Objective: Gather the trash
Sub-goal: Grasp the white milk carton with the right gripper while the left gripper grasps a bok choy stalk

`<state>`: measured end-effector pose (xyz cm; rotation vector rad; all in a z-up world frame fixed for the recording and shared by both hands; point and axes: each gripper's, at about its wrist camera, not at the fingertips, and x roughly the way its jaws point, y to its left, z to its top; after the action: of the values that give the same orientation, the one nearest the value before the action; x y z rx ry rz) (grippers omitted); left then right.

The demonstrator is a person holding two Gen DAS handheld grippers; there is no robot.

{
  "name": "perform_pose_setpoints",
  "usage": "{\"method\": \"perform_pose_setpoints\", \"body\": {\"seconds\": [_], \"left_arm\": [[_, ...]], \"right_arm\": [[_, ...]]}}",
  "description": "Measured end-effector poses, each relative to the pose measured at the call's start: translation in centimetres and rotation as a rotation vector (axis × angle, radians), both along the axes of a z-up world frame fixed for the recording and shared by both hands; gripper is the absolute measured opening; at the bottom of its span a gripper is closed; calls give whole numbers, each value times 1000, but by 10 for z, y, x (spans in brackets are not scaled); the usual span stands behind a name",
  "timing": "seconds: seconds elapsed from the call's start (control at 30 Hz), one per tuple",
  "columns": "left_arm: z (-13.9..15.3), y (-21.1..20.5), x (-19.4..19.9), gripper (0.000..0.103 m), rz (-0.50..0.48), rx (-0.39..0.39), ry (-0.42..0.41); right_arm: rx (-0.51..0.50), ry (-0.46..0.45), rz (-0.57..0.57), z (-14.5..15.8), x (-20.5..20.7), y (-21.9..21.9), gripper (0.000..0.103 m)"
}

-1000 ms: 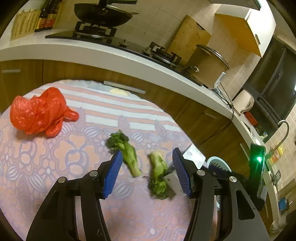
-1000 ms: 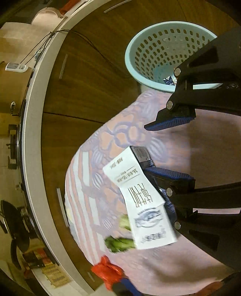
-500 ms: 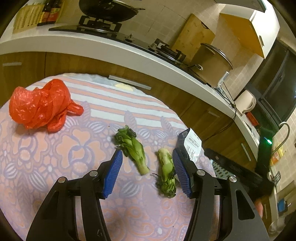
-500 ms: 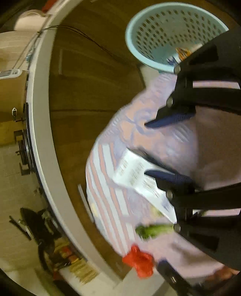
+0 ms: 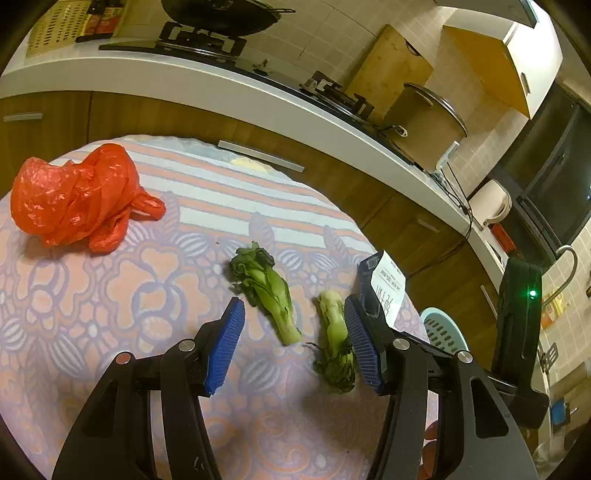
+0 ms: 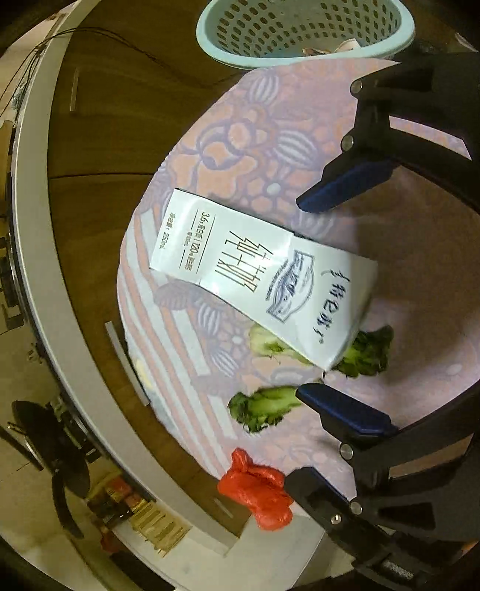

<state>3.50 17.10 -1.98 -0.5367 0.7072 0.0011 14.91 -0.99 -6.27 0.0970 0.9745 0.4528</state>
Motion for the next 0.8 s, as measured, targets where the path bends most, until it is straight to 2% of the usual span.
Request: {"method": "perform_pose_setpoints", "body": {"seconds": [0.07, 0.17, 0.23, 0.33, 0.47, 0.63, 0.7, 0.77, 0.8], "left_arm": [[-1, -1, 2, 55, -5, 2, 5], [-5, -4, 7, 55, -23, -1, 28], [-9, -9, 11, 55, -36, 14, 50], [-13, -17, 18, 55, -46, 45, 83], [-19, -19, 31, 53, -22, 72, 117], [-31, -26, 49, 53, 1, 142, 162], [-32, -29, 54, 53, 16, 178, 157], [-33, -35, 58, 53, 22, 225, 159], [-33, -38, 60, 52, 23, 247, 160]], "right_arm": [[-36, -17, 30, 0, -3, 0, 61], [-103, -43, 55, 1, -8, -7, 54], [-160, -60, 60, 2, -10, -15, 52], [-227, -66, 102, 0, -12, -26, 52], [-301, -101, 74, -2, -11, -44, 52], [-231, -74, 90, -4, -7, -63, 52], [-219, -75, 91, -4, -8, -68, 54], [-204, -72, 79, -4, -6, -66, 70], [-190, -73, 70, -3, -6, -67, 73]]}}
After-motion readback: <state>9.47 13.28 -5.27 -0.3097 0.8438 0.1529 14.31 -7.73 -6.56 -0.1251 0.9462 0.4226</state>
